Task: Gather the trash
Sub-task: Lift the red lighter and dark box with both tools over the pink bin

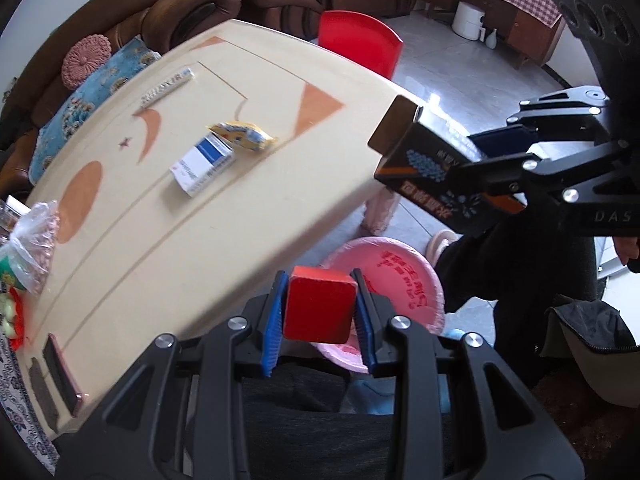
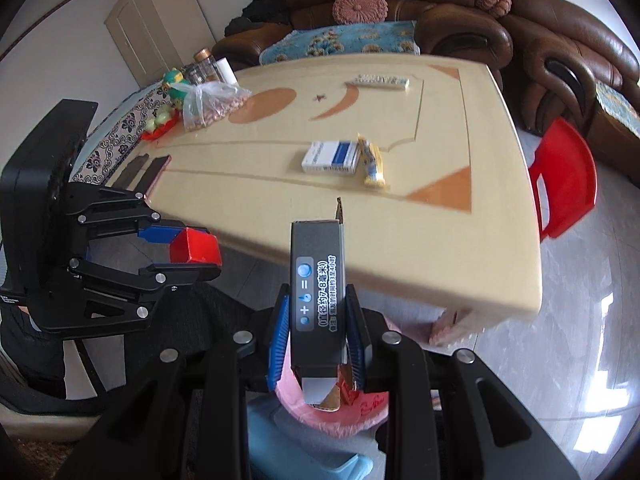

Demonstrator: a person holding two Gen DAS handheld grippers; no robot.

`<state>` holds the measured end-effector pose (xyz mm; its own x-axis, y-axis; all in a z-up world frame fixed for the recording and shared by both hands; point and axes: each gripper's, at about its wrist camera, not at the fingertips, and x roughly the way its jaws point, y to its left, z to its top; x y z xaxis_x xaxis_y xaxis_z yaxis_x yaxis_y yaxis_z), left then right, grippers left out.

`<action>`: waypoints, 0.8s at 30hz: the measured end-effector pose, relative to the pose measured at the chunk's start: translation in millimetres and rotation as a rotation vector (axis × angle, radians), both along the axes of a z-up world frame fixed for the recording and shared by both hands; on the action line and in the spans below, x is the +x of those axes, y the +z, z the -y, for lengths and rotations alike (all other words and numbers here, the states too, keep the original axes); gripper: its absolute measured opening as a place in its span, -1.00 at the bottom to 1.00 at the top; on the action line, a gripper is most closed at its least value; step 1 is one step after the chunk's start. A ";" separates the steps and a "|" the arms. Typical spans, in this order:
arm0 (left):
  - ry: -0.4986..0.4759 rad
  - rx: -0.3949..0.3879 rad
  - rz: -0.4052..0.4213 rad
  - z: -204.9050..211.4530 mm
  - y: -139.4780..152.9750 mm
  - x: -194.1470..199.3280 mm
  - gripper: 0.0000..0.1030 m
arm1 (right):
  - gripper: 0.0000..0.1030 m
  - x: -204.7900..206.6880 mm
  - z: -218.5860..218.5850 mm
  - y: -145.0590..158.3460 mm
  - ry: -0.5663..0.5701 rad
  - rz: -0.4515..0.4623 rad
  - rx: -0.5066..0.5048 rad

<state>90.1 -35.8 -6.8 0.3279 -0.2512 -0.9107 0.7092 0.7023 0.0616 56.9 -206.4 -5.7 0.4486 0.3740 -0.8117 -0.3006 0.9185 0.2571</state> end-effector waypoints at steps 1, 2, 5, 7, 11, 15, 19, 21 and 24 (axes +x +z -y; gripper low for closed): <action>-0.003 -0.003 -0.008 0.3 -4.3 -2.0 -0.38 | -0.50 -2.8 0.8 -5.9 -0.002 -0.013 0.001; -0.005 -0.004 -0.018 0.8 -9.2 -3.6 -0.38 | -0.50 -4.5 0.1 -9.2 -0.004 -0.020 0.002; -0.001 -0.006 -0.059 1.3 -26.7 -6.6 -0.38 | -0.50 -9.0 0.6 -23.5 -0.008 -0.047 0.003; 0.002 -0.016 -0.086 2.5 -37.8 -7.8 -0.38 | -0.50 -9.8 -0.2 -32.9 -0.008 -0.061 -0.004; 0.005 -0.026 -0.133 5.7 -58.6 -9.8 -0.38 | -0.50 -10.3 -3.1 -52.7 -0.003 -0.095 -0.011; 0.005 -0.019 -0.171 9.0 -78.6 -8.9 -0.38 | -0.50 -7.4 -6.1 -73.3 0.009 -0.126 -0.030; 0.010 -0.010 -0.213 12.0 -101.3 -2.6 -0.38 | -0.50 -3.6 -8.5 -95.9 0.017 -0.163 -0.040; 0.012 -0.014 -0.231 13.9 -114.9 0.6 -0.38 | -0.50 -0.4 -9.6 -109.3 0.019 -0.186 -0.044; 0.022 -0.014 -0.275 16.3 -136.2 5.7 -0.38 | -0.50 3.4 -10.4 -126.8 0.023 -0.217 -0.041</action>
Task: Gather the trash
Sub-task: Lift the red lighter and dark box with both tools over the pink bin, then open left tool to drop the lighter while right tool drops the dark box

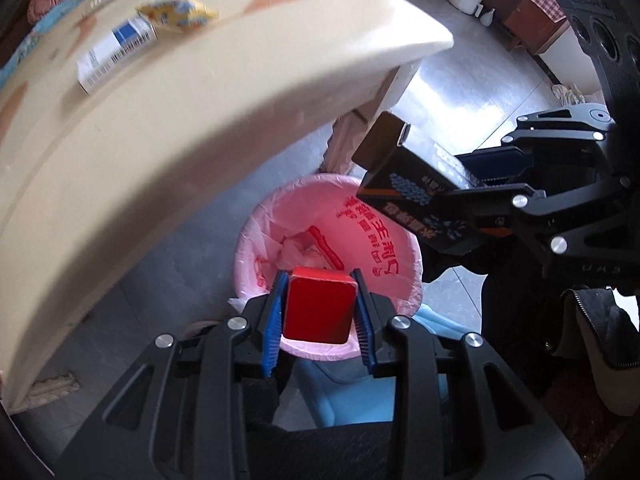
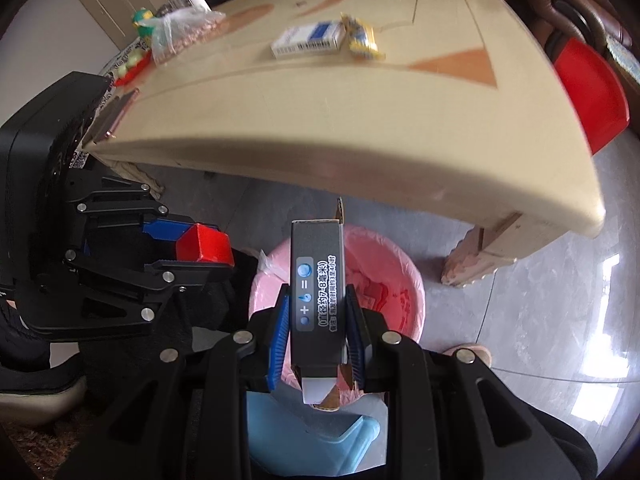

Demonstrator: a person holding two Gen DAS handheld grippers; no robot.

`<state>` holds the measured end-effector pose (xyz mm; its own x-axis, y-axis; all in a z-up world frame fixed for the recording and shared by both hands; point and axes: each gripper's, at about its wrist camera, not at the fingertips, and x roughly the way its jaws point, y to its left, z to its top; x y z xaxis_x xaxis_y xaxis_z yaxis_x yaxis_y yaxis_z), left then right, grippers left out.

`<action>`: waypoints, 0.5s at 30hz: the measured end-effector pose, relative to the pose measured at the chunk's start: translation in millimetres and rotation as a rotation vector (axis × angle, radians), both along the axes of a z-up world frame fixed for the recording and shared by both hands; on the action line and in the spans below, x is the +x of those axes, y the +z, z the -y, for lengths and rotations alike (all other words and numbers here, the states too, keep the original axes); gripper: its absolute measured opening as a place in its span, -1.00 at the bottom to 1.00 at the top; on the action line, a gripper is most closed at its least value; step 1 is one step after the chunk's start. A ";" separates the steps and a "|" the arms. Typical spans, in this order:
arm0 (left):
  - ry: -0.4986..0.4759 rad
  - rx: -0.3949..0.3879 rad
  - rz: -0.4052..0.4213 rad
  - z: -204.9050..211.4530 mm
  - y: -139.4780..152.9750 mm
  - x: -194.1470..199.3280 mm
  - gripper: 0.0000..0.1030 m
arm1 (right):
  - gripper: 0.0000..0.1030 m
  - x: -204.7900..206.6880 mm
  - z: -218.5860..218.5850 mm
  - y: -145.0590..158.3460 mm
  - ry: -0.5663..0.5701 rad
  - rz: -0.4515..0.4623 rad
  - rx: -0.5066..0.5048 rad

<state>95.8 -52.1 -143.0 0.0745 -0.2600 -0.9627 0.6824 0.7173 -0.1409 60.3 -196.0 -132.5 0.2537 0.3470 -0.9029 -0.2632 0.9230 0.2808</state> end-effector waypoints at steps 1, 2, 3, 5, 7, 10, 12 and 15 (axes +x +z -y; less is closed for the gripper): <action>0.001 0.004 -0.015 1.1 -8.2 1.0 -0.38 | -0.49 1.6 -0.3 -7.6 0.001 -0.014 -0.002; 0.004 0.008 -0.025 1.7 -14.5 2.0 -0.38 | -0.49 3.4 -0.3 -14.5 0.002 -0.026 -0.002; 0.010 0.013 -0.043 2.7 -23.9 3.2 -0.38 | -0.49 4.6 -0.5 -21.0 0.002 -0.038 -0.002; 0.019 0.018 -0.075 4.5 -39.6 4.7 -0.38 | -0.50 8.1 -1.0 -36.4 0.002 -0.062 -0.008; 0.027 0.031 -0.106 6.8 -56.7 6.8 -0.38 | -0.49 11.7 -1.6 -50.9 0.001 -0.088 -0.009; 0.032 0.055 -0.143 9.7 -77.1 7.0 -0.38 | -0.49 15.2 -4.2 -70.3 0.003 -0.119 -0.015; 0.031 0.062 -0.167 10.6 -87.8 7.2 -0.38 | -0.49 17.1 -6.4 -80.6 0.007 -0.131 -0.029; 0.035 0.077 -0.193 12.9 -103.0 9.6 -0.38 | -0.49 19.8 -8.6 -96.7 0.011 -0.160 -0.036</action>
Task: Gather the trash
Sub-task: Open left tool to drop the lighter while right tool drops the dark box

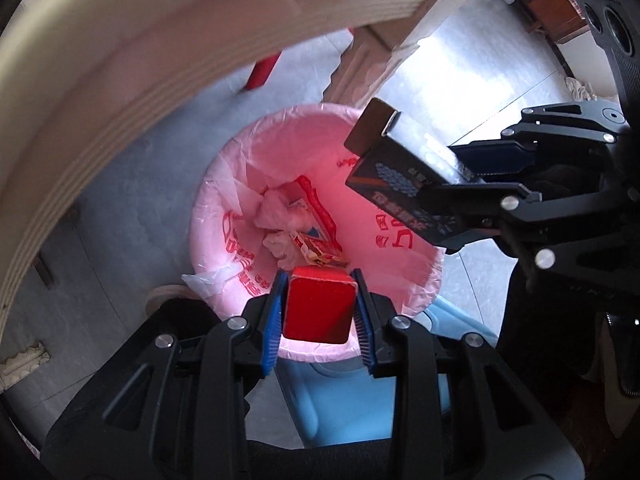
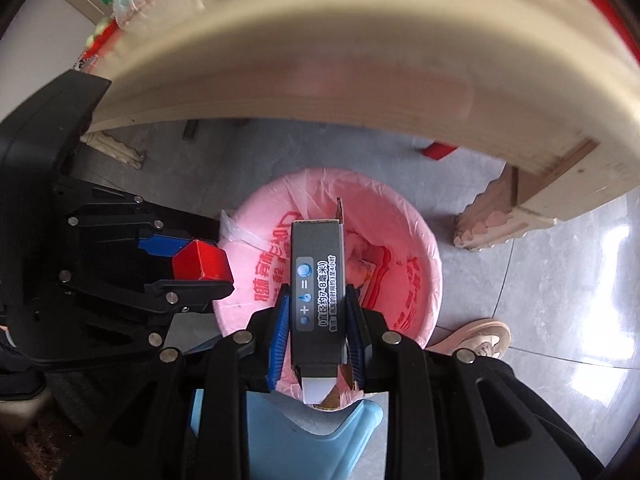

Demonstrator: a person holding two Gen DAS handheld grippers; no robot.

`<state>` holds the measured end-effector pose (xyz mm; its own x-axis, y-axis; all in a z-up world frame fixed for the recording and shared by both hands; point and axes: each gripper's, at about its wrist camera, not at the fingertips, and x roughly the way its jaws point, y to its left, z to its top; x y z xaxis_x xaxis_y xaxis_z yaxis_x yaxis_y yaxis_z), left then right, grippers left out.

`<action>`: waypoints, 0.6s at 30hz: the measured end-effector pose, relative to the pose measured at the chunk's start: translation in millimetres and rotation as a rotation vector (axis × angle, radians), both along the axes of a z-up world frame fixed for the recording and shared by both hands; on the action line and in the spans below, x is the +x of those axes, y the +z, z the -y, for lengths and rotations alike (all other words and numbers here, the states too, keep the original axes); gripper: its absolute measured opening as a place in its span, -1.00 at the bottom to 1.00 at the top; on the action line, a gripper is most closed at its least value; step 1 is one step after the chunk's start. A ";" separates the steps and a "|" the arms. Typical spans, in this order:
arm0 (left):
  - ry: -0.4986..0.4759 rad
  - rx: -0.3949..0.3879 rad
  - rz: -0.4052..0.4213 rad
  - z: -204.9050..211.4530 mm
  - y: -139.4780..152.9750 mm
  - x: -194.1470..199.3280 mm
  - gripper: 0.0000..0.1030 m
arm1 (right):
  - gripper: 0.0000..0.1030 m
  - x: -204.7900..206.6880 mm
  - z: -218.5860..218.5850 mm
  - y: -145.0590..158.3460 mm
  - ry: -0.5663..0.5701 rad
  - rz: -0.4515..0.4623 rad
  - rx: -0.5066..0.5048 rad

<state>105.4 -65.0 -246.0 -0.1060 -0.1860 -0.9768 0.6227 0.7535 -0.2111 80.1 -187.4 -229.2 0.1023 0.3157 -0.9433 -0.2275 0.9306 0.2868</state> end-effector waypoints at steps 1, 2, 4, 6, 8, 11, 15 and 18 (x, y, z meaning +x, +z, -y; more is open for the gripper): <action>0.002 0.002 -0.011 0.5 -4.5 1.0 -0.38 | -0.49 0.2 -1.3 -5.1 0.005 -0.009 -0.005; 0.008 0.009 -0.029 1.0 -11.4 2.1 -0.38 | -0.49 0.1 -2.3 -8.5 0.009 -0.015 -0.011; 0.013 0.018 -0.053 2.1 -20.0 3.6 -0.38 | -0.49 -0.5 -4.1 -17.3 0.015 -0.032 -0.014; 0.016 0.025 -0.079 1.9 -28.5 4.0 -0.38 | -0.49 -1.0 -4.3 -26.3 0.016 -0.051 -0.012; 0.013 0.030 -0.106 4.7 -37.7 4.4 -0.38 | -0.49 -0.1 -4.3 -35.4 0.021 -0.071 -0.013; 0.015 0.038 -0.142 6.8 -50.1 6.8 -0.38 | -0.49 0.7 -4.2 -43.5 0.019 -0.096 -0.006; 0.021 0.057 -0.163 6.1 -61.5 11.6 -0.38 | -0.49 3.1 -5.0 -52.5 0.024 -0.125 -0.005; 0.016 0.078 -0.181 7.1 -67.5 13.5 -0.24 | -0.48 4.1 -4.2 -62.0 0.024 -0.140 -0.008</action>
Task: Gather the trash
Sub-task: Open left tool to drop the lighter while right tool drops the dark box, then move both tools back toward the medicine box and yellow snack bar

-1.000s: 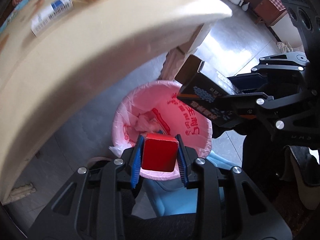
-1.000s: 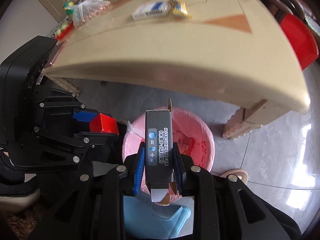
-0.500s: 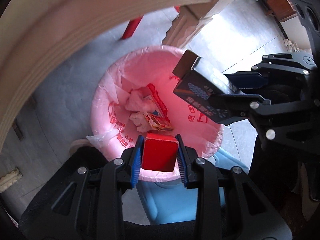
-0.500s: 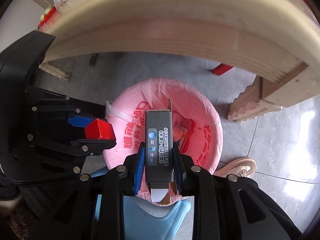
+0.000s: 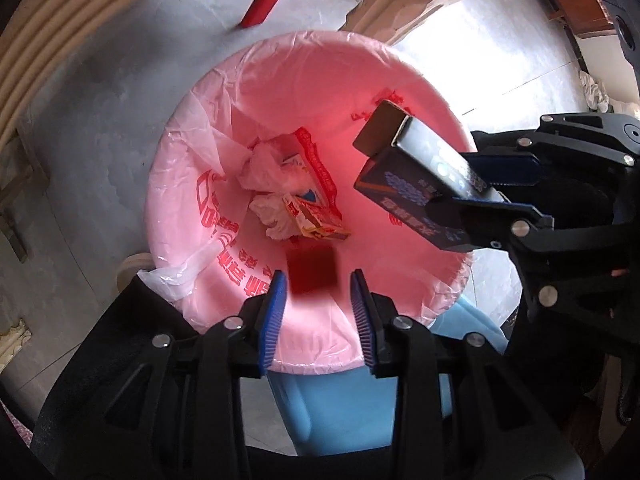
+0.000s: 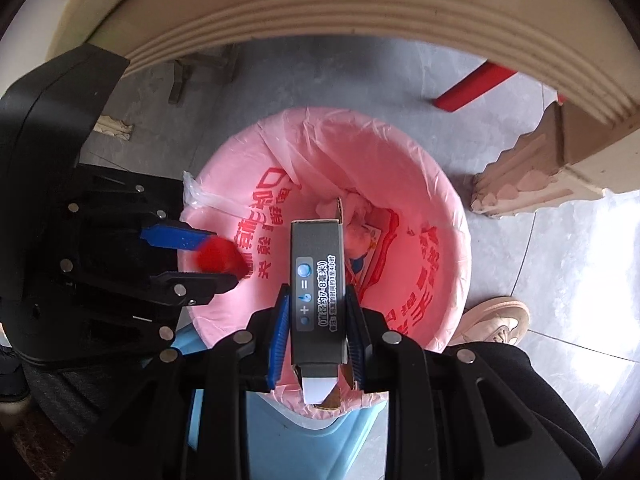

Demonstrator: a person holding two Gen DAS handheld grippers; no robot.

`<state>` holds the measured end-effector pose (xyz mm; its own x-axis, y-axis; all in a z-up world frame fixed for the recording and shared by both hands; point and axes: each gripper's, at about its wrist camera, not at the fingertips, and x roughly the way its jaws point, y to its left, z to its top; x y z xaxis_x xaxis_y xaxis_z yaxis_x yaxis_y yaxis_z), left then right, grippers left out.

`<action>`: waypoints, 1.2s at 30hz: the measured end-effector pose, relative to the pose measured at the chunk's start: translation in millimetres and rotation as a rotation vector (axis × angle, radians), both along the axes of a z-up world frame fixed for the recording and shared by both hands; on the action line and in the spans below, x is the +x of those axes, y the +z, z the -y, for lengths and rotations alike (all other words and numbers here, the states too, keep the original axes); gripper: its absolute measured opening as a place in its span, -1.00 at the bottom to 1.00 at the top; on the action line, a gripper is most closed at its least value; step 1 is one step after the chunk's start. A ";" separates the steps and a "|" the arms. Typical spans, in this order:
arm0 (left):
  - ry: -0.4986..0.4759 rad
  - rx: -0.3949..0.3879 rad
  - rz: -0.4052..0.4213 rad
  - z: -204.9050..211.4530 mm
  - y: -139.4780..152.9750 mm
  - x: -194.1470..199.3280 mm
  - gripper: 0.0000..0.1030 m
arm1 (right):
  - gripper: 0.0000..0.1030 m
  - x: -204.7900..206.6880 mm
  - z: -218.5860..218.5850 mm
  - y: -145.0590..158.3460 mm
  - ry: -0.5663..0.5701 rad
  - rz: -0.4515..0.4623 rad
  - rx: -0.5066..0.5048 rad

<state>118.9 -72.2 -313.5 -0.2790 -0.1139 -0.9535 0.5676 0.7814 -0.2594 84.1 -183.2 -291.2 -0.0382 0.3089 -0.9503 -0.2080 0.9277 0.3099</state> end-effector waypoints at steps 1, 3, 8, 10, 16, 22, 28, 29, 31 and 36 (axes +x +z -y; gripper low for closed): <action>-0.003 0.005 0.005 0.7 0.0 0.4 -0.13 | -0.46 0.9 0.9 -1.6 -0.005 0.000 0.001; -0.012 0.014 0.014 2.7 -0.5 -0.1 -0.01 | -0.41 2.7 1.8 -2.5 -0.014 -0.006 0.004; -0.015 0.019 0.018 4.3 1.1 2.9 0.24 | 0.00 4.6 5.7 -1.6 -0.029 0.013 -0.018; -0.008 0.020 0.018 4.8 1.5 4.4 0.27 | 0.00 4.6 6.6 -2.0 -0.032 0.012 -0.020; -0.007 0.038 0.039 5.0 1.4 6.2 0.28 | 0.00 3.3 6.6 -5.7 -0.034 0.001 -0.029; -0.025 0.064 0.080 6.6 7.8 2.0 0.28 | 0.00 2.4 4.6 -1.9 -0.020 0.008 -0.030; -0.027 0.046 0.153 -0.5 52.3 -6.0 0.28 | 0.00 -2.6 3.7 34.4 -0.021 0.046 0.022; -0.031 0.032 0.176 -3.1 64.9 -7.6 0.28 | 0.00 -3.4 2.6 46.7 -0.015 0.067 0.033; -0.043 0.014 0.242 -13.6 102.9 -10.3 0.28 | 0.00 -4.3 2.9 80.3 -0.009 0.124 0.061; -0.026 0.001 0.425 -45.0 206.0 4.3 0.36 | 0.00 5.1 9.8 168.5 -0.004 0.251 0.139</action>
